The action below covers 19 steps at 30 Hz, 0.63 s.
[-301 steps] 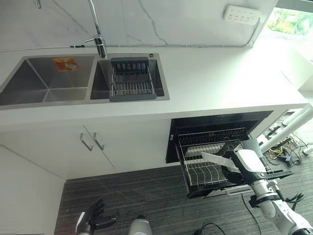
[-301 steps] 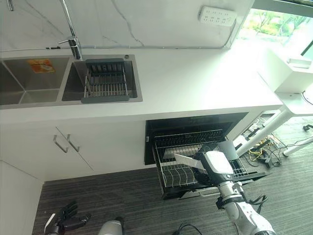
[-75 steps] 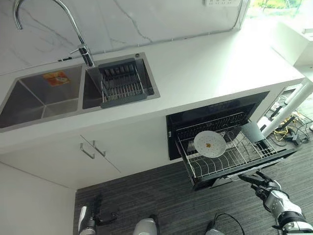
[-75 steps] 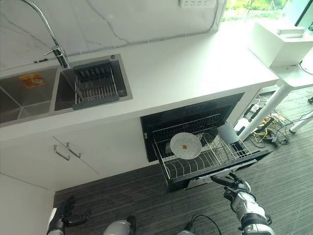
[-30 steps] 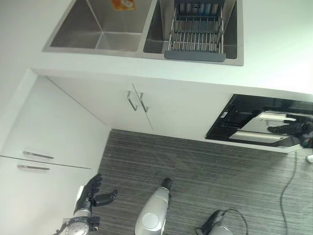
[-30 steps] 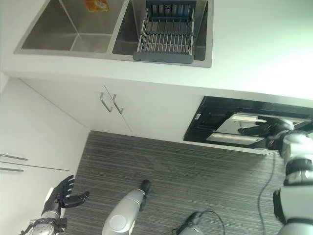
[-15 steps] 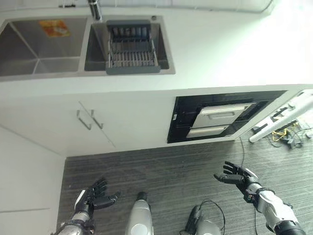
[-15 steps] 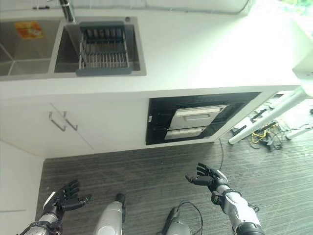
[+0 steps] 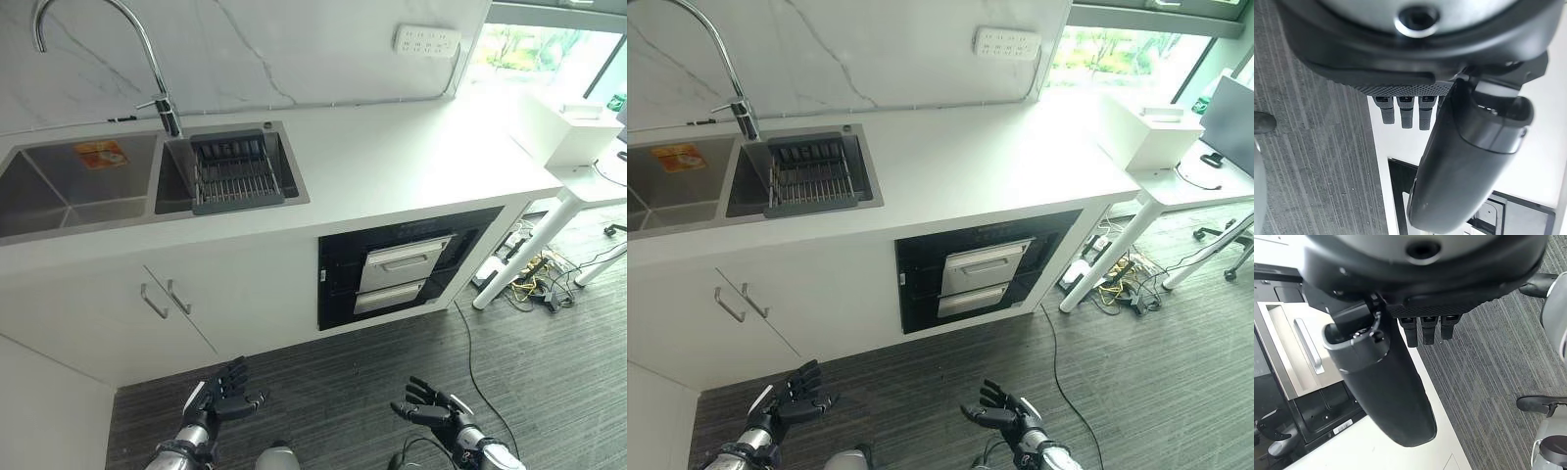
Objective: Place the dishes in the dishwasher.
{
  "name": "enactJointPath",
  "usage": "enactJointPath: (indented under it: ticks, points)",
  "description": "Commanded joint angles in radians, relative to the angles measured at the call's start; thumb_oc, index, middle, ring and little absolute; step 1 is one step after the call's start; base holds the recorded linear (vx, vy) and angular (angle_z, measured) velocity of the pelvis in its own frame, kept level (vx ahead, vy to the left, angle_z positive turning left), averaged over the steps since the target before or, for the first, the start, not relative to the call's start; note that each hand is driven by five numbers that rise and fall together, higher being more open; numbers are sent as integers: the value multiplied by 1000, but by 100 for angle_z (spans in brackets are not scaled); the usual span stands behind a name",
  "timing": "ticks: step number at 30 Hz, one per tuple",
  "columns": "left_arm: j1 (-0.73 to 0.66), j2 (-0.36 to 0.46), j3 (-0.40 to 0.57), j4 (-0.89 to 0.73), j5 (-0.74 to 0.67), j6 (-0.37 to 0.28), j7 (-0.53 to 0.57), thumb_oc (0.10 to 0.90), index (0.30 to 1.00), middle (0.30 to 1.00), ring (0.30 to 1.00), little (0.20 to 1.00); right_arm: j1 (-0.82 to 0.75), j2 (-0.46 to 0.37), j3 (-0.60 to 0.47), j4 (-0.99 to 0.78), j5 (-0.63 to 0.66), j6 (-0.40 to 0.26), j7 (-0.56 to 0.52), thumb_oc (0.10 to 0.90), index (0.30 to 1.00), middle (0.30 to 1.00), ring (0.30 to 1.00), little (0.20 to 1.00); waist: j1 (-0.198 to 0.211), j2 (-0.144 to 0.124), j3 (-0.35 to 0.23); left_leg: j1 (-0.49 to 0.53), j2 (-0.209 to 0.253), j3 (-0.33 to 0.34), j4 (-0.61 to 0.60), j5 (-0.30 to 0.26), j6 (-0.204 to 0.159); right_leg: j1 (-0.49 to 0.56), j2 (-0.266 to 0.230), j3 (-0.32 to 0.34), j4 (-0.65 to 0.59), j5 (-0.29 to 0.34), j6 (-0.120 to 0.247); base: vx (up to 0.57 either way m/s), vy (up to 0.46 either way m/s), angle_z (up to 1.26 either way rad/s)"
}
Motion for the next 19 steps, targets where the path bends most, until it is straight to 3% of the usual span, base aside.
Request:
enactJointPath:
  ticks: [1, 6, 7, 9, 10, 12, 13, 16, 19]
  points:
    - [-42, 14, 13, -44, -16, -104, -7, 800, 900, 900, 900, 900, -71, -48, -54, -63, -70, -103, 40, 800, 900, 900, 900, 900, 15, 18, 10, 95, 45, 61, -1, -115, -25, 18, -39, -26, 96, -134, 83, 25, 211, 3]
    - [-41, 12, 20, -74, -31, -122, -17, 800, 900, 900, 900, 900, -53, -51, -68, -69, -75, -121, 46, 800, 900, 900, 900, 900, 23, 5, 9, 95, 1, 53, -1, -137, -2, 20, -62, -24, 96, -118, 102, 25, 270, 4]
    - [-55, 19, 25, -70, -26, -121, -37, 800, 900, 900, 900, 900, -51, -43, -80, -54, -54, -148, 42, 800, 900, 900, 900, 900, 32, -4, 13, 94, -41, 26, -1, -149, 20, 21, -79, -18, 96, -90, 111, 53, 404, 8]
    - [-62, 27, 24, -61, -1, -130, -27, 800, 900, 900, 900, 900, -52, -33, -85, -38, -52, -161, 58, 800, 900, 900, 900, 900, 30, -12, 16, 95, -70, 9, -1, -161, 41, 22, -90, -10, 96, -10, 120, 70, 259, 24]
    - [-66, 38, 24, -55, -27, -126, -20, 800, 900, 900, 900, 900, -52, -26, -80, -31, -54, -171, 69, 800, 900, 900, 900, 900, 15, -5, 22, 94, -74, 0, -1, -162, 63, 18, -65, 11, 96, 51, 123, 76, 110, 26]
    - [-74, 41, 28, -47, -29, -123, -6, 800, 900, 900, 900, 900, -60, -22, -77, -7, -39, -182, 83, 800, 900, 900, 900, 900, 6, -7, 26, 89, -74, 3, -1, -159, 71, -16, -19, 47, 96, 9, 111, 70, -67, 15]
    - [-91, 42, 17, -31, -51, -118, 13, 800, 900, 900, 900, 900, -73, -12, -76, 16, -8, -188, 79, 800, 900, 900, 900, 900, -11, -22, 23, 80, -90, -1, -1, -161, 74, -66, 15, 88, 96, 2, 108, 63, -182, 8]
    - [-100, 25, 29, -16, -60, -109, 7, 800, 900, 900, 900, 900, -81, -18, -75, 22, 18, -192, 56, 800, 900, 900, 900, 900, -3, -21, 23, 84, -73, 16, -1, -159, 59, -56, 35, 79, 96, -68, 92, 34, -183, 11]
    - [-99, 4, 28, -23, -85, -91, 9, 800, 900, 900, 900, 900, -90, -27, -82, 6, 22, -181, 44, 800, 900, 900, 900, 900, -1, -19, 14, 88, -58, 41, -1, -153, 44, -53, 41, 73, 96, -96, 76, 18, -129, 10]
